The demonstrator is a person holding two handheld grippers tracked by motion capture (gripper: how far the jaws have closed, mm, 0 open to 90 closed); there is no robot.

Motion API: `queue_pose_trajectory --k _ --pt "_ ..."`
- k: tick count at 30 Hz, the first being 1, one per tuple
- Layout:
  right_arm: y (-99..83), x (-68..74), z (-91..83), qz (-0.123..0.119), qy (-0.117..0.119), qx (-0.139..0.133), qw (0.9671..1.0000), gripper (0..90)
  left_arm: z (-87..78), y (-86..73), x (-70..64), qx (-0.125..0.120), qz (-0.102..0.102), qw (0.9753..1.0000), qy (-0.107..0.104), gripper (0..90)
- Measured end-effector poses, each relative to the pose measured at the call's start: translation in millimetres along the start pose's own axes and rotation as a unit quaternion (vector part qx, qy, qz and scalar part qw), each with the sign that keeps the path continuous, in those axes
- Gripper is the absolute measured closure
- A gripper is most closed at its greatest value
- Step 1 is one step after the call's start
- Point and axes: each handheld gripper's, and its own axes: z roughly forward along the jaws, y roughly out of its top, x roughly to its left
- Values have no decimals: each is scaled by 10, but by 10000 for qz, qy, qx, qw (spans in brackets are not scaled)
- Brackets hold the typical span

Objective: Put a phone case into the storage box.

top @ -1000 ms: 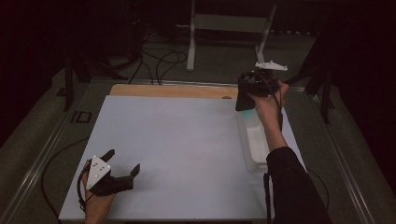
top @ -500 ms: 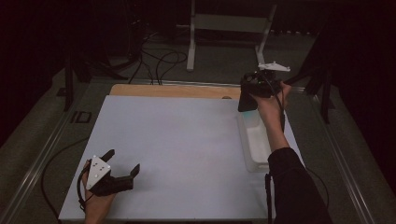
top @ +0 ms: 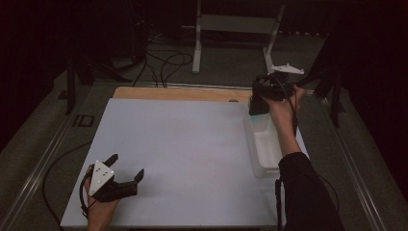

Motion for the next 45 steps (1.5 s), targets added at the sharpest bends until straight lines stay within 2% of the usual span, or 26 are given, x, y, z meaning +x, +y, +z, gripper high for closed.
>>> queue_pose_trajectory --k 12,45 --pt "-73 -39 29 -41 -66 92 9999 139 3 0 -5 4 9 10000 -5 0" --pt "-334 -20 193 -95 -129 423 9990 137 2 -1 -6 4 4 10000 -17 0"
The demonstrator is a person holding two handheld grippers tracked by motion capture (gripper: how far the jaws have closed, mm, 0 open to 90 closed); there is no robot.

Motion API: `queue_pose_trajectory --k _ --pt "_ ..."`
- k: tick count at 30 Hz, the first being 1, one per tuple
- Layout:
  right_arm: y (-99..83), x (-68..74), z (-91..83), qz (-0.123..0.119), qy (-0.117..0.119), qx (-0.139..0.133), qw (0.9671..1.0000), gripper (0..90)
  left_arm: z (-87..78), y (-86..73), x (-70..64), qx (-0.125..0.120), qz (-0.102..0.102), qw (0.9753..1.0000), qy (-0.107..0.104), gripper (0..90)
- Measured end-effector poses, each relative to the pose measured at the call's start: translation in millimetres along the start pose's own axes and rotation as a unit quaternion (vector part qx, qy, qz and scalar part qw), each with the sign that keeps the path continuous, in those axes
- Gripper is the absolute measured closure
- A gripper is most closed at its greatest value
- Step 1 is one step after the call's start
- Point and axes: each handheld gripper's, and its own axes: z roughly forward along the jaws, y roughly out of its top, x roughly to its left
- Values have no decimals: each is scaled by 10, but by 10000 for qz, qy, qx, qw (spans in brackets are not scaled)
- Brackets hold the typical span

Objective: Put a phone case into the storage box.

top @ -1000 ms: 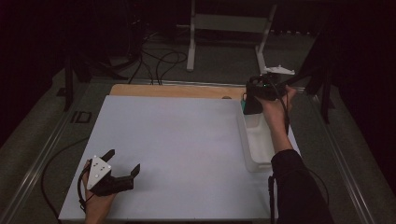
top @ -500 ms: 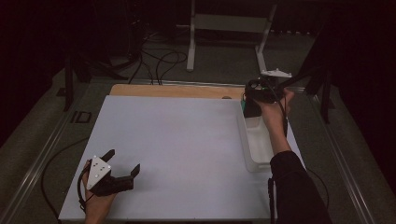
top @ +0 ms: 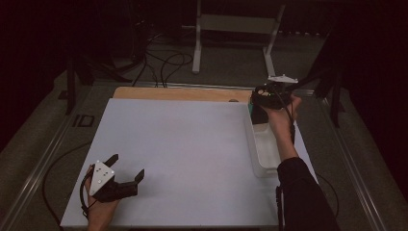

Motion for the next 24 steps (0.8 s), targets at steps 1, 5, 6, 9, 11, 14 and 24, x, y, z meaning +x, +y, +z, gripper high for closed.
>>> queue_pose_trajectory --k 1,5,6,9,11,14,24 --pt "-7 3 6 0 2 9 10000 137 0 0 0 1 1 10000 0 0" --pt "-37 14 37 15 -5 64 10000 137 0 0 0 -1 0 10000 -2 0" --pt "-46 19 46 0 -17 80 10000 136 0 0 1 2 0 10000 -3 0" --pt "-72 28 69 -9 -21 120 9999 136 -1 0 0 -2 1 10000 -3 0" --pt "-87 29 84 0 -25 131 9999 136 -2 0 0 -1 2 10000 -2 0" --pt "-110 28 104 36 -28 180 9998 136 -2 0 0 -2 1 10000 -5 0" --pt "-194 17 189 159 -75 335 9993 135 -2 0 0 -1 1 10000 -6 0"
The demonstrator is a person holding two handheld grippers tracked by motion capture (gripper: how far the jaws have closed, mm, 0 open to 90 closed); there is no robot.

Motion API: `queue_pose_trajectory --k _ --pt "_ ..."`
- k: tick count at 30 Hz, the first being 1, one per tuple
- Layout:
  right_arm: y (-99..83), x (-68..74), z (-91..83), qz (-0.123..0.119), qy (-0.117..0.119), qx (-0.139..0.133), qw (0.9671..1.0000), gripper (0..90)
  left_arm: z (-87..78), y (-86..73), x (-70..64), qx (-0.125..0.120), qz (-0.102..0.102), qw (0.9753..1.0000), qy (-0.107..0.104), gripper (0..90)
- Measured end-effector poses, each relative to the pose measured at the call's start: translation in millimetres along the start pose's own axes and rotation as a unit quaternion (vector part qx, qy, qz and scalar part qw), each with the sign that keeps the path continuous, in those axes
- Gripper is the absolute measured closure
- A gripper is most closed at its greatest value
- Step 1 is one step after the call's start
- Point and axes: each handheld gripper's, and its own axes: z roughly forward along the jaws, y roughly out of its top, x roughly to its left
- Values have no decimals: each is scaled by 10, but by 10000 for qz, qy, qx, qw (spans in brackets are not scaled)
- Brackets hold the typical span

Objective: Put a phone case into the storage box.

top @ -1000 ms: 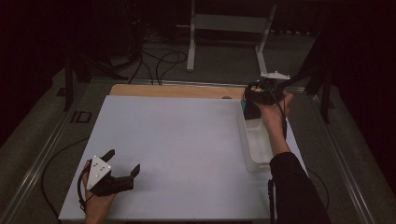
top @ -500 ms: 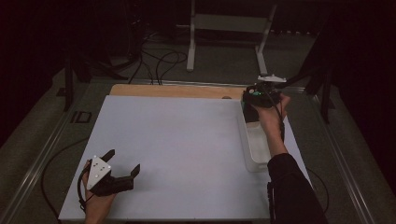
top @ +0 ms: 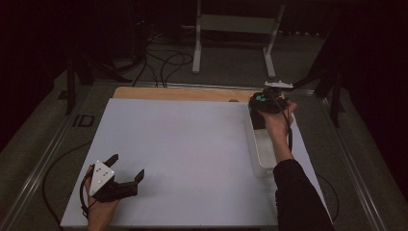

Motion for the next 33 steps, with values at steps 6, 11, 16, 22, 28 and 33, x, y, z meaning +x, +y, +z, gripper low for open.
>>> queue_pose_trajectory --k 6,11,16,22,28,33 --pt "-48 -1 55 30 -30 82 10000 134 0 0 1 2 -5 10000 3 0" --pt "-82 6 104 44 -75 154 9998 133 -1 0 1 -1 -5 10000 3 0" --pt "-90 3 132 64 -81 116 9999 131 5 -1 -3 9 -8 10000 -13 0" --pt "-94 -10 183 125 -100 81 9998 129 -3 -1 5 -7 -34 10000 0 0" --pt "-77 -21 210 48 -39 108 9999 124 -4 0 -1 -7 -22 10000 0 0" --pt "-67 -35 225 74 -26 125 9999 95 -1 -1 0 7 -32 10000 -12 0"
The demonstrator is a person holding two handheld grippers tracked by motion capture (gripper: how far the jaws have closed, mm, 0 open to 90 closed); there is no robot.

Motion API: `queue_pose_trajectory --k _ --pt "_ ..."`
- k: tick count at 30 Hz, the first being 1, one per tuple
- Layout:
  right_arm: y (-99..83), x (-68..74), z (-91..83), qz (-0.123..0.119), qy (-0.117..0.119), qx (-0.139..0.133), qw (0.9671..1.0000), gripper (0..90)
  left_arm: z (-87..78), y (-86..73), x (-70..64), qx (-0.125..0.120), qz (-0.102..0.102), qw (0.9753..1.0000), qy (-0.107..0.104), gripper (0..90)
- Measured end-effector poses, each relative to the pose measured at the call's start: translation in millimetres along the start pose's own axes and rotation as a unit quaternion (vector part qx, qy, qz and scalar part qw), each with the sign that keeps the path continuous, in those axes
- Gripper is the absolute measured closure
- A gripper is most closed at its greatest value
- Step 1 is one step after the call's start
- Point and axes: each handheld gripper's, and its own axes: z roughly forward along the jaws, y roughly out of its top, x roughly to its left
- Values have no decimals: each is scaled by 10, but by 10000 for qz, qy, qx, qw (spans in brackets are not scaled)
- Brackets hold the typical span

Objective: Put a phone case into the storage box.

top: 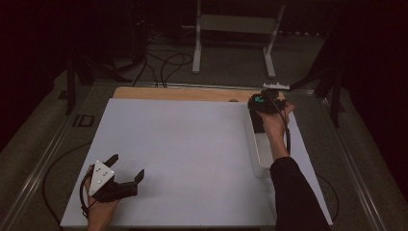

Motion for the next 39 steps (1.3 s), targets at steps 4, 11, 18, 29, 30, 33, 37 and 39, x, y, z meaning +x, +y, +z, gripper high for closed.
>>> queue_pose_trajectory --k 4,11,18,29,30,33,37,39 --pt "4 -8 -7 97 48 -53 9999 93 -1 1 1 -9 -18 10000 -3 0" --pt "30 -5 -50 79 64 -155 9998 93 -4 2 0 -14 -14 10000 -2 0" --pt "34 24 -139 224 209 -321 9990 93 -2 1 2 1 -11 10000 -5 0" --pt "-74 358 -325 -177 942 -386 9946 113 9 -1 0 70 4 10000 -31 0" --pt "-86 401 -349 -294 1015 -365 9937 113 11 -1 -1 77 -2 10000 -33 0" --pt "-117 482 -409 -453 1209 -355 9910 112 14 -2 2 112 -6 9999 -50 0" --pt "-187 573 -501 -644 1524 -371 9855 107 16 -1 9 152 -22 9999 -63 0" --pt "-242 612 -557 -760 1665 -376 9824 101 15 -1 13 167 -38 9998 -65 0"
